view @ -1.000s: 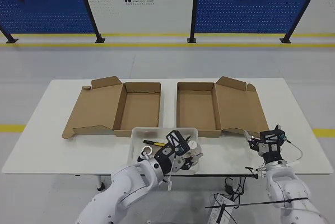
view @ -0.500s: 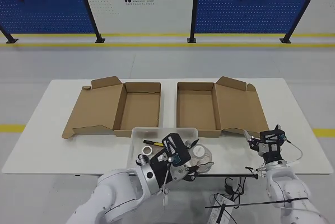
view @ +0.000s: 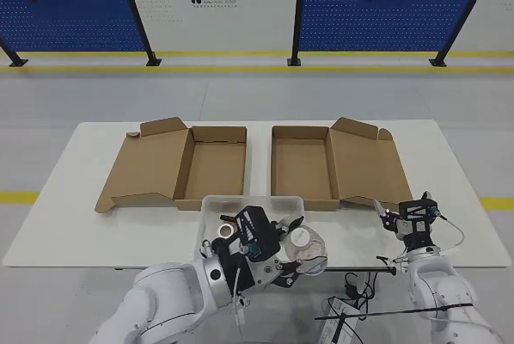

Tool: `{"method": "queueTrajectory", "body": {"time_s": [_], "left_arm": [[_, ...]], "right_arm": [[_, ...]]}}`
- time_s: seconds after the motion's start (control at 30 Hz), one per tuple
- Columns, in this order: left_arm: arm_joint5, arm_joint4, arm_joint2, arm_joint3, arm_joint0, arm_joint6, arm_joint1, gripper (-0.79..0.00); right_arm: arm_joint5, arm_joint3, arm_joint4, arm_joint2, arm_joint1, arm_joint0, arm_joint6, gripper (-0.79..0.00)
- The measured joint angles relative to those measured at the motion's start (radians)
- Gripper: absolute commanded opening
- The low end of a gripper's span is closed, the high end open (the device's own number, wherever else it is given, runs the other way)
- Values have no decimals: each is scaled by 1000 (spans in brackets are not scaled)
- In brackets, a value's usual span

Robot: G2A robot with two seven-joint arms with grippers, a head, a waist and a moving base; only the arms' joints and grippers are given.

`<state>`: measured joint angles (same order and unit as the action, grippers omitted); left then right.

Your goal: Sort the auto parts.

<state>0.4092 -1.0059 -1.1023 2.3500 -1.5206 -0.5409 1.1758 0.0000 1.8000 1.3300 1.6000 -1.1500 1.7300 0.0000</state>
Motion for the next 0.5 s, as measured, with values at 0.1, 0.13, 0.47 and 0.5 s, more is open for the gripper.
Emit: {"method": "queueTrajectory", "body": {"time_s": [0.1, 0.13, 0.47, 0.5], "left_arm": [[1, 5, -1, 0, 3, 1, -2, -785], [1, 6, -2, 0, 5, -1, -2, -785], [13, 18, -12, 0, 15, -16, -8, -785], [14, 20, -13, 0, 16, -17, -9, -785]], "right_arm": [[0, 0, 0, 0, 0, 0, 0, 0], [0, 0, 0, 0, 0, 0, 0, 0], [0, 0, 0, 0, 0, 0, 0, 0], [0, 0, 0, 0, 0, 0, 0, 0]]}}
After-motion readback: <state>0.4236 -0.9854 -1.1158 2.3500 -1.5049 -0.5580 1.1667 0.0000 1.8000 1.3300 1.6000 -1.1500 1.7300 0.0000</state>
